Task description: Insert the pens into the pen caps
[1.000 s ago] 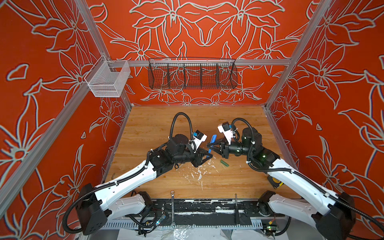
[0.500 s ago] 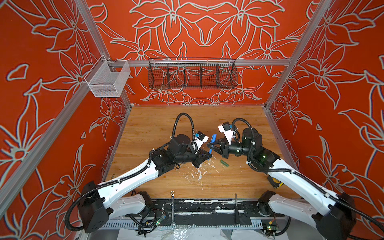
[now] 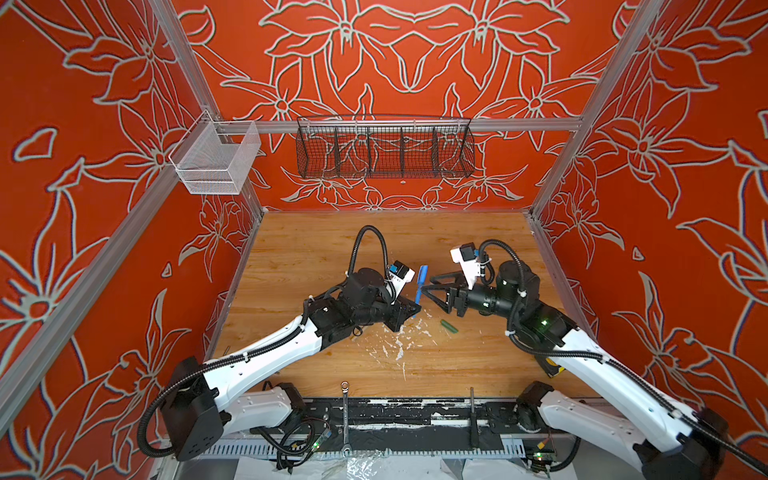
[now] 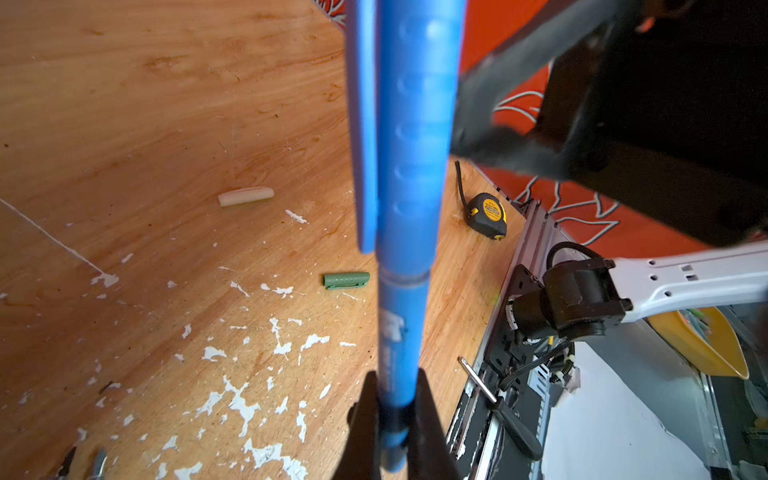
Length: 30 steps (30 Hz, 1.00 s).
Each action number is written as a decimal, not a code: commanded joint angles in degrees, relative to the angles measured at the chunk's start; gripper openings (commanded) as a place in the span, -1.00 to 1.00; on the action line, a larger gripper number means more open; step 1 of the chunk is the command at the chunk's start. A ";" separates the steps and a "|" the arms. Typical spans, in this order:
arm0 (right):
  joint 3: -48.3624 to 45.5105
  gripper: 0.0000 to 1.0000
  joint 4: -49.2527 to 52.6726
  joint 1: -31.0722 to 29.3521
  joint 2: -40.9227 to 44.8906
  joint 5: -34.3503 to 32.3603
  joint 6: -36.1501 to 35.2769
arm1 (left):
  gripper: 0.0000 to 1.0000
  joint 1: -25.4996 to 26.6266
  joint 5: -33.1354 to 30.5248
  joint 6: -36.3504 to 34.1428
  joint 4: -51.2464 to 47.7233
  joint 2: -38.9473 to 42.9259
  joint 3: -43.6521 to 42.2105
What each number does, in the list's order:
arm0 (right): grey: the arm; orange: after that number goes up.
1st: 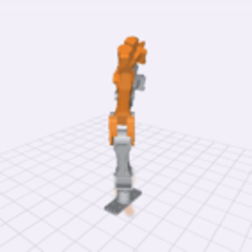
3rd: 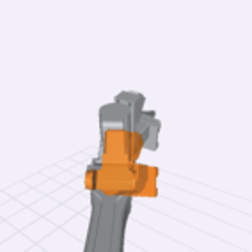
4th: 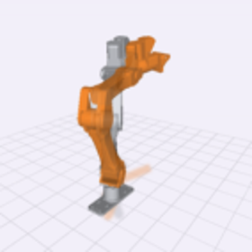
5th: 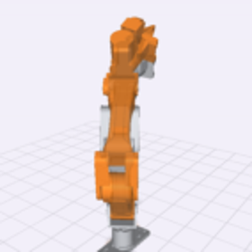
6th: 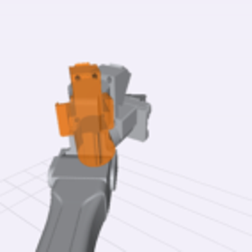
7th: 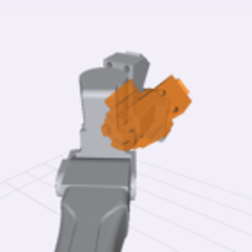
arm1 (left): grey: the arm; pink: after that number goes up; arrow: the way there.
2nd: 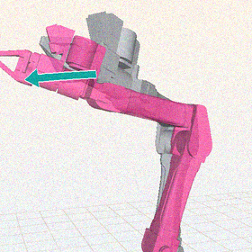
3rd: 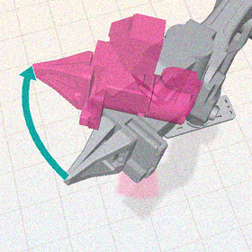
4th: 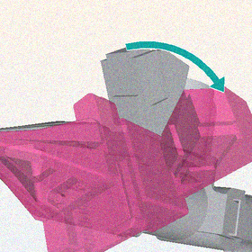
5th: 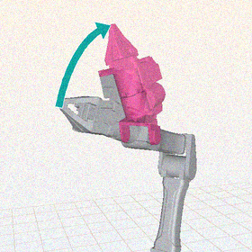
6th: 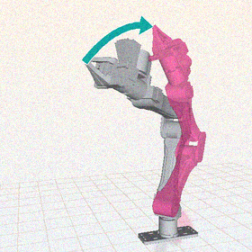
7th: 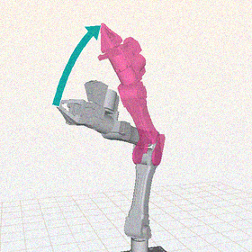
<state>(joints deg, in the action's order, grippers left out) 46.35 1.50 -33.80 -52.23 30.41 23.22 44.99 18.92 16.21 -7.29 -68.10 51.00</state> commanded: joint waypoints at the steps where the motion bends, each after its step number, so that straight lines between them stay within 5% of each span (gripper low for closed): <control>1: 1.63 0.27 2.34 2.59 1.06 -3.08 1.29 | -1.00 -0.17 0.56 0.49 0.38 -0.70 1.51; 30: 5.47 0.09 -6.08 5.65 -9.59 7.79 3.85 | -1.00 -0.19 4.22 0.38 2.18 -2.50 0.87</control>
<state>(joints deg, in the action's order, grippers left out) 49.17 -3.70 -28.45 -61.04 36.53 26.76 44.99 22.15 16.56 -6.70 -70.28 51.00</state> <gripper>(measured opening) 0.552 0.062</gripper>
